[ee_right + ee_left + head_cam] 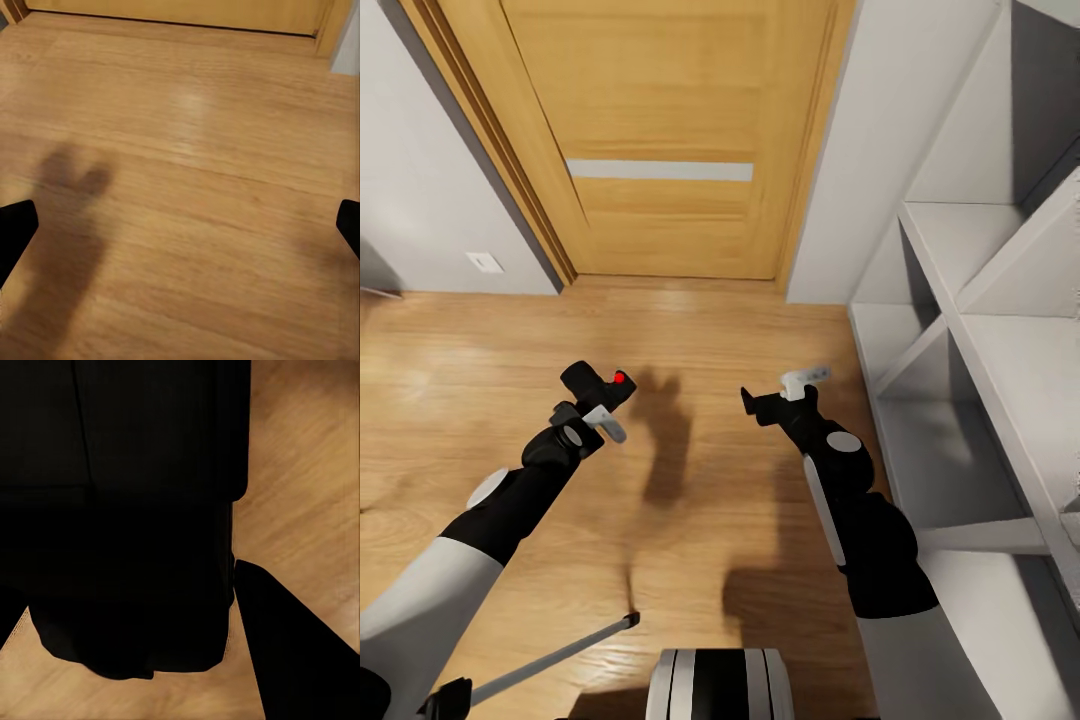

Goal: Attach the digital camera to the camera tripod in the bedroom.

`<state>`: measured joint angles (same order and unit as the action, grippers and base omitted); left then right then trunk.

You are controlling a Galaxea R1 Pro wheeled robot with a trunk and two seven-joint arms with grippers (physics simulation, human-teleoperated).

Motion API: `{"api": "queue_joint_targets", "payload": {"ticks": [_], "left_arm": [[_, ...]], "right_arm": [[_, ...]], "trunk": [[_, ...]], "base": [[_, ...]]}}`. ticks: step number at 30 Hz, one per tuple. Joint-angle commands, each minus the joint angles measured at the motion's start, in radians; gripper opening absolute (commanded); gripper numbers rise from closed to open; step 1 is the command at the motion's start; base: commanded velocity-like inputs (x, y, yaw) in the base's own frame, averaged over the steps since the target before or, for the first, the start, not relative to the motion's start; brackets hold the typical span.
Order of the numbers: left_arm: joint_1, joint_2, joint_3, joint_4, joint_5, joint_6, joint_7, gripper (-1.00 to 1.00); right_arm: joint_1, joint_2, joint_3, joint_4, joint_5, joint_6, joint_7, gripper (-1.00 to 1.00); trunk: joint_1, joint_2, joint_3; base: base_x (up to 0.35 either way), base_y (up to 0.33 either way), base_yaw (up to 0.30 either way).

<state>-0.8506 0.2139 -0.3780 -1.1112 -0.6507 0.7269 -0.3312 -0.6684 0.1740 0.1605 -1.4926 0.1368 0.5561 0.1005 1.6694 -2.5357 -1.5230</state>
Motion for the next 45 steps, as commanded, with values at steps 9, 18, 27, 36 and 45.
{"api": "queue_joint_targets", "payload": {"ticks": [9, 18, 27, 36, 45], "left_arm": [[0.000, 0.001, -0.002, -0.004, -0.012, 0.003, -0.010, -1.00], [0.000, 0.001, -0.002, -0.005, -0.012, 0.003, -0.010, -1.00], [0.000, -0.003, 0.027, -0.016, -0.007, 0.004, -0.009, -1.00], [0.000, -0.119, 0.277, -0.074, 0.012, 0.005, -0.012, -1.00], [0.000, -0.244, 0.459, -0.080, 0.025, 0.005, -0.017, -1.00]], "right_arm": [[0.000, 0.000, -0.001, -0.001, 0.010, 0.005, 0.008, 1.00], [0.000, 0.000, -0.001, -0.001, 0.012, 0.005, 0.008, 1.00], [0.000, 0.000, -0.001, -0.001, 0.011, 0.005, 0.008, 1.00], [0.000, 0.000, -0.001, -0.001, 0.011, 0.005, 0.007, 1.00], [0.000, 0.000, -0.001, -0.001, 0.012, 0.005, 0.006, 1.00]], "trunk": [[-0.004, 0.002, 0.034], [-0.008, 0.004, 0.069], [-0.012, 0.006, 0.104], [-0.016, 0.008, 0.139], [-0.020, 0.010, 0.173]], "base": [[0.000, 0.000, 0.000], [0.000, 0.000, 0.000], [0.000, 0.000, 0.000], [0.000, 0.000, 0.000], [0.000, 0.000, 0.000]]}}
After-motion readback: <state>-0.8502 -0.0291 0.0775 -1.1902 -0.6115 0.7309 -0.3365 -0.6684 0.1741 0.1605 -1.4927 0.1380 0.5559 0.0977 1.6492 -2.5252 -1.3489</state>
